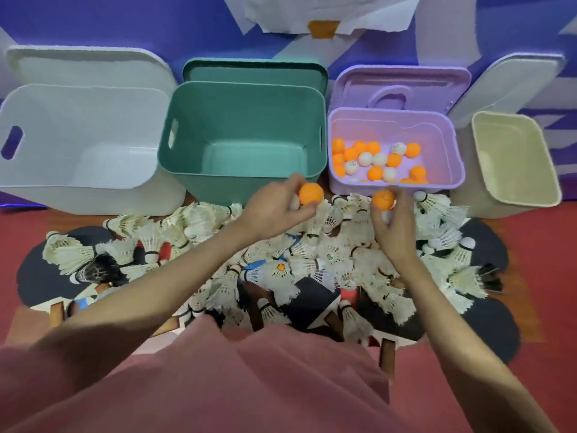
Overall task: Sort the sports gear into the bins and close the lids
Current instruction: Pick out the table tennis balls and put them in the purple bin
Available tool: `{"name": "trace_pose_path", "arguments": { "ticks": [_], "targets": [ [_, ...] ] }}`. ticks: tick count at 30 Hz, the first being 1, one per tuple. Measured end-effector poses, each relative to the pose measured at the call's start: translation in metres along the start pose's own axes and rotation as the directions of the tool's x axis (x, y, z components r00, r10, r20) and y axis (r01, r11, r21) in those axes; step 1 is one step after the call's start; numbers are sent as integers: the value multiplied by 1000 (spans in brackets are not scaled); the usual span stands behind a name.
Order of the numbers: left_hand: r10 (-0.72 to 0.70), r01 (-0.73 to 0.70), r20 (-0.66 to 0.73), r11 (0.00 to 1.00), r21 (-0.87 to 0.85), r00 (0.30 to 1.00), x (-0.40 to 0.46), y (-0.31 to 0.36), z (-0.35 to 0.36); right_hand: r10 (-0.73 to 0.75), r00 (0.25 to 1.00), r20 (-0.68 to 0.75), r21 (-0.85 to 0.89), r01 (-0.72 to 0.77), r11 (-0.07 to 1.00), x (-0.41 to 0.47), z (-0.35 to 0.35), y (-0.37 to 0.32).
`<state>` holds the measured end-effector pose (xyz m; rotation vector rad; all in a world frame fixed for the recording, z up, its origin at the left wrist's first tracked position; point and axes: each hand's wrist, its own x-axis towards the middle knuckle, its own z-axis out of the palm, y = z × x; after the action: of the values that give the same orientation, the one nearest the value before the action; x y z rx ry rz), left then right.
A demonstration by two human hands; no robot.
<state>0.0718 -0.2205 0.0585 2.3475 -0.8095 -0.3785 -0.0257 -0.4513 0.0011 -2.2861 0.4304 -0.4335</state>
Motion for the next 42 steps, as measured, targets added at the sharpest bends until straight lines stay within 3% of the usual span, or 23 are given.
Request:
{"name": "trace_pose_path", "arguments": {
  "ticks": [5, 9, 16, 21, 26, 30, 35, 39, 42],
  "targets": [
    [156, -162, 52, 978, 132, 986, 105, 52, 24, 97, 995, -38, -99, -100, 990, 80, -47, 60],
    [119, -161, 147, 935, 317, 982, 183, 69, 46, 239, 971, -1, -101, -238, 966, 133, -59, 83],
    [-10, -113, 252, 876, 469, 968, 243, 64, 81, 215, 961, 174, -275, -162, 948, 180, -44, 111],
    [-16, -124, 279, 872, 473, 960, 251, 56, 93, 197, 955, 222, -278, -131, 952, 187, -38, 119],
    [16, -119, 237, 896, 427, 971, 235, 48, 80, 180, 969, 170, -206, -143, 968, 177, -40, 119],
    [187, -209, 101, 933, 293, 977, 198, 41, 53, 72, 992, 99, -137, -58, 989, 147, -39, 100],
    [380, -364, -23, 900, 239, 925, 120, 27, 21, -1, 998, 70, -27, 3, 1000, 89, -29, 61],
    [357, -320, -125, 915, 245, 926, 47, 1, -3, -29, 992, 120, 21, 27, 999, 37, -16, 25],
    [255, -211, -203, 954, 213, 945, -7, -23, -21, -45, 982, 185, 26, 41, 999, -3, -1, 3]
  ]
}}
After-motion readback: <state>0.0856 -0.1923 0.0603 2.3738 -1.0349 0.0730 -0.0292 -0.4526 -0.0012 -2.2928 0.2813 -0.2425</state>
